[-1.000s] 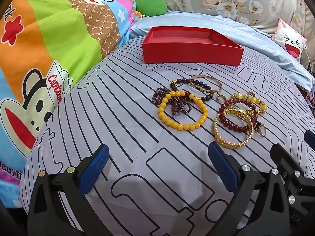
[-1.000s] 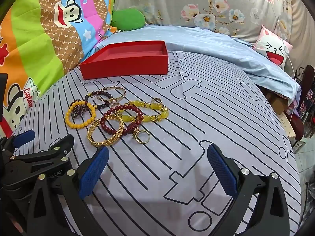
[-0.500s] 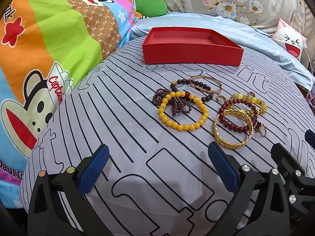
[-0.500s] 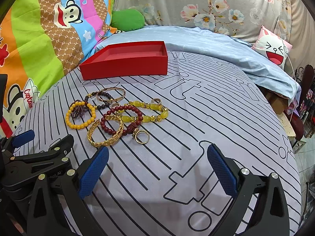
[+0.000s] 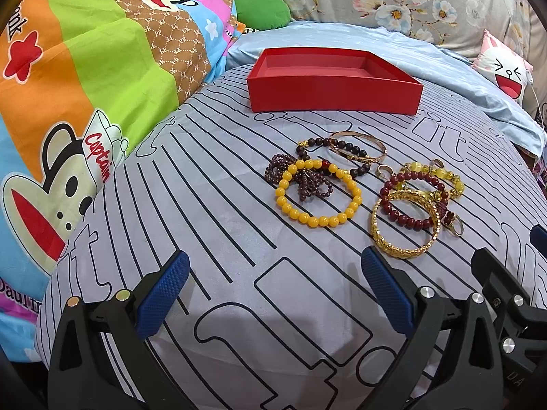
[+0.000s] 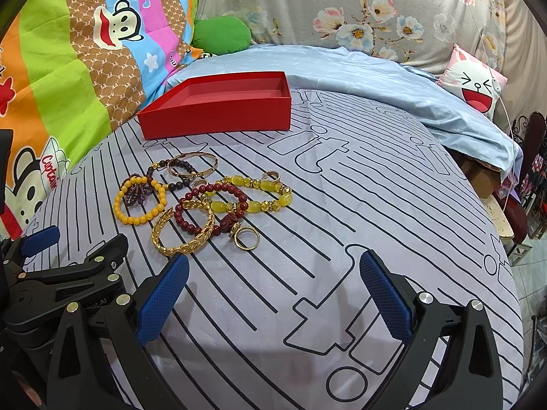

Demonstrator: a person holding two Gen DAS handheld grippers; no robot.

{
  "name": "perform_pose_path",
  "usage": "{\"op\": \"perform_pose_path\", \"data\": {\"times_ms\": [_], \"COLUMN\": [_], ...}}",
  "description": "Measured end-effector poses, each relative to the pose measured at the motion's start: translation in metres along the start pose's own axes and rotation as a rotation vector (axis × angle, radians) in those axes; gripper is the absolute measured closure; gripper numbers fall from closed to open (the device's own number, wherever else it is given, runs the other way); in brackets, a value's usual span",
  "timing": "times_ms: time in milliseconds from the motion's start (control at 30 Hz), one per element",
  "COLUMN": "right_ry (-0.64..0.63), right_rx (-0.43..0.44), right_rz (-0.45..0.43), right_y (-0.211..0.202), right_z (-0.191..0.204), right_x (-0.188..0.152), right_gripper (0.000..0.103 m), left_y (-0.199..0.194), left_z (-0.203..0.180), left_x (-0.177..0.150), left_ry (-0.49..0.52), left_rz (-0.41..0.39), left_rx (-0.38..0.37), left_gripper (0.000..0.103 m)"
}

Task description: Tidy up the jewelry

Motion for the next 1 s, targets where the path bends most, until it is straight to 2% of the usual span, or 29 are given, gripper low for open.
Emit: {"op": "perform_pose_path", "data": {"times_ms": [1000], "right_ry": [0.001], "right_rx": [-0.002], "right_rz": [0.000], "right_y": [0.0028], "right_z": [0.0019], "right_x": [-0.0014], "right_gripper": [0.006], "left_y": [-0.0018], "left_z": [0.0038], "left_x": [0.0048], "left_ry": [0.004], "left_rz": [0.002], "left_rx": [0.009], "left_gripper": [0.007]}}
Point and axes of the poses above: each gripper's, at about its wrist camera, not at the fingertips, and y roughly the way its jaws point, z to its left, x to its top, the point moved 3 cm from there along y, roughly the way its jaws point, and after that the axes turned 5 degrees about -x, right-handed, at the moved point
